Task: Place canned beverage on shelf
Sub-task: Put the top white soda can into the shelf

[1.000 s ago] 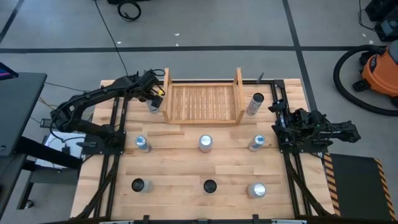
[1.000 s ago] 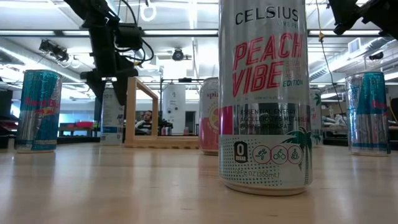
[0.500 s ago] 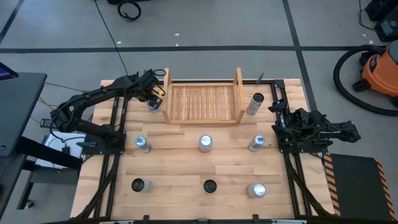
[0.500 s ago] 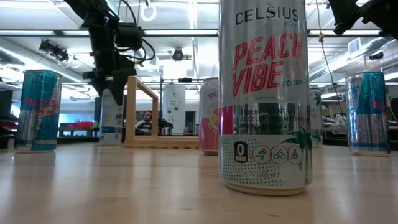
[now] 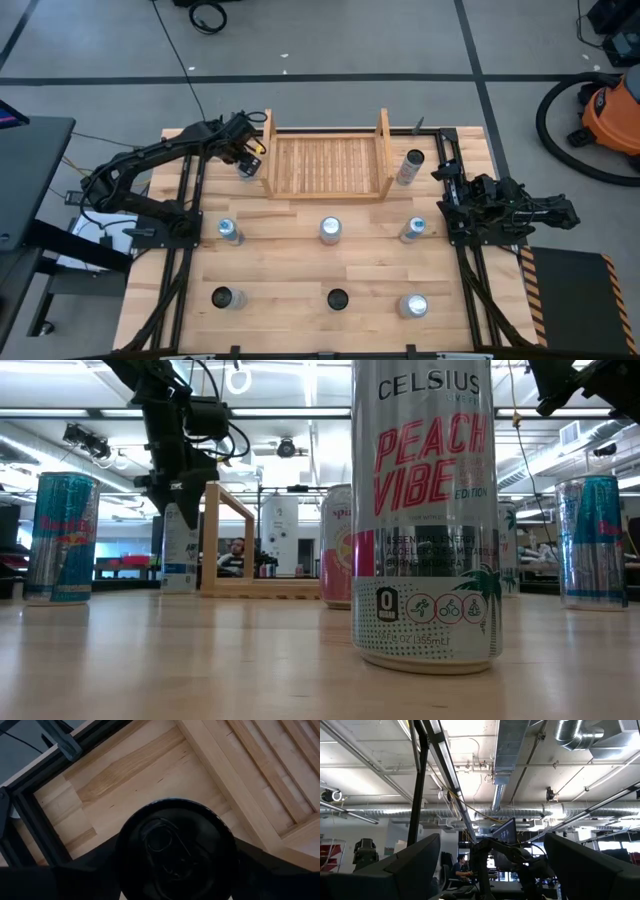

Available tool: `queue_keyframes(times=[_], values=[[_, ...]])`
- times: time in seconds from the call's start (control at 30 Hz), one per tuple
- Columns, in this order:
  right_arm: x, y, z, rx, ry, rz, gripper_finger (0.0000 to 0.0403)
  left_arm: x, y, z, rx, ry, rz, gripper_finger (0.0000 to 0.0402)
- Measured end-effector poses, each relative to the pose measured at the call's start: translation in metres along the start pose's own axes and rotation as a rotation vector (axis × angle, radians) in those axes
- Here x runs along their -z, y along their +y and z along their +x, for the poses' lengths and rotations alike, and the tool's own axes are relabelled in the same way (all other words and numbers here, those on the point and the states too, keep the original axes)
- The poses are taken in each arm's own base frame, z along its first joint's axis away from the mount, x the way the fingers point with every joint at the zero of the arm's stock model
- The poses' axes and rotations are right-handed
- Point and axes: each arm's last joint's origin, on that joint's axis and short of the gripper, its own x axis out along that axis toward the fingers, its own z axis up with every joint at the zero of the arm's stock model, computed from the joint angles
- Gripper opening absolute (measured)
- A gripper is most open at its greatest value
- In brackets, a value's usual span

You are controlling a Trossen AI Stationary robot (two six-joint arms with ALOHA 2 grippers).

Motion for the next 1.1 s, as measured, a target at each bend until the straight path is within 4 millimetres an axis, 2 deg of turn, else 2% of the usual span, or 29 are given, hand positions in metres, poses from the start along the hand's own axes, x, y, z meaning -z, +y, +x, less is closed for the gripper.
queue_keyframes(times=[0.7, 0.93, 1.1], values=[[0.000, 0.000, 0.000, 0.000, 0.000, 0.000, 0.0367, 0.001, 0.000, -0.004, 0.016, 0.013, 0.042, 0.0269], [0.000, 0.000, 0.000, 0.000, 0.000, 0.000, 0.0367, -0.016, 0.003, -0.047, 0.019, 0.007, 0.070, 0.0270], [0.000, 0.000, 0.000, 0.000, 0.000, 0.000, 0.0367, -0.030, 0.008, -0.089, 0.032, -0.043, 0.064, 0.0270]])
